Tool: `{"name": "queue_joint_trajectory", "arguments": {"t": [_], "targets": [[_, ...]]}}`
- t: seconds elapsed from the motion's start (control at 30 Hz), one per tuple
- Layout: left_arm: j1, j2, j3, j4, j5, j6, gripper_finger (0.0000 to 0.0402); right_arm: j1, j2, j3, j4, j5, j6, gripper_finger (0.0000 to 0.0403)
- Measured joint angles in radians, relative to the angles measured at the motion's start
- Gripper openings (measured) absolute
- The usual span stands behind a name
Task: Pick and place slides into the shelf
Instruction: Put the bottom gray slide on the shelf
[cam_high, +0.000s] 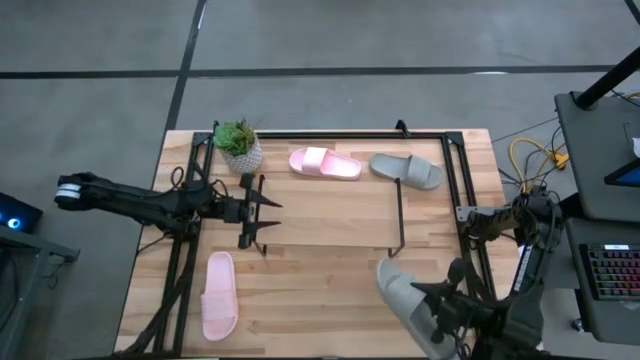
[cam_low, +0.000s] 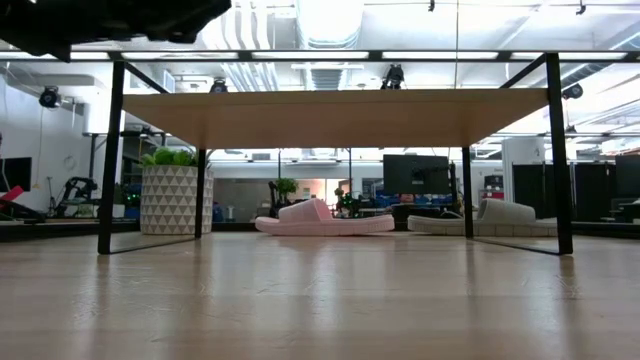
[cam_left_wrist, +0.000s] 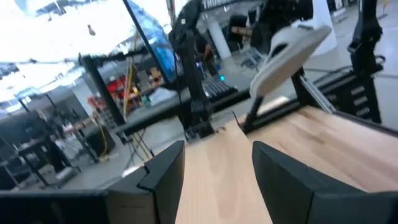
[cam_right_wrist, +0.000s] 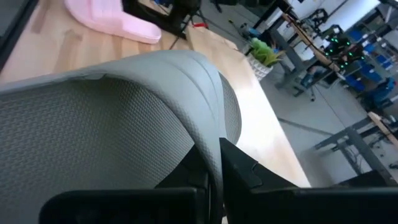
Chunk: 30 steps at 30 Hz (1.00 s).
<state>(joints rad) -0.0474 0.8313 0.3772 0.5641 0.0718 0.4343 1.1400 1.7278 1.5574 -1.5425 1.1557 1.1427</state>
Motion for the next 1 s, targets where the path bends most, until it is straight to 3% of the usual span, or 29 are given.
{"name": "queue_joint_trajectory", "arguments": {"t": [0.17,0.47,0.63,1.0], "targets": [[0.000,0.081,0.036,0.046,0.008,0.043,0.0183,-0.048,-0.029,-0.003,0.011,0.015,-0.069,0.0013],[0.000,0.251,0.165,0.049,0.121,0.062,0.0251,-0.157,-0.083,-0.004,0.085,0.027,-0.226,0.0011],[0.000,0.343,0.236,0.050,0.204,0.133,0.0255,-0.187,-0.114,-0.003,0.176,0.024,-0.336,0.0011],[0.000,0.533,0.417,0.055,0.237,0.234,0.0255,-0.214,-0.142,-0.003,0.279,-0.014,-0.463,0.0010]]}}
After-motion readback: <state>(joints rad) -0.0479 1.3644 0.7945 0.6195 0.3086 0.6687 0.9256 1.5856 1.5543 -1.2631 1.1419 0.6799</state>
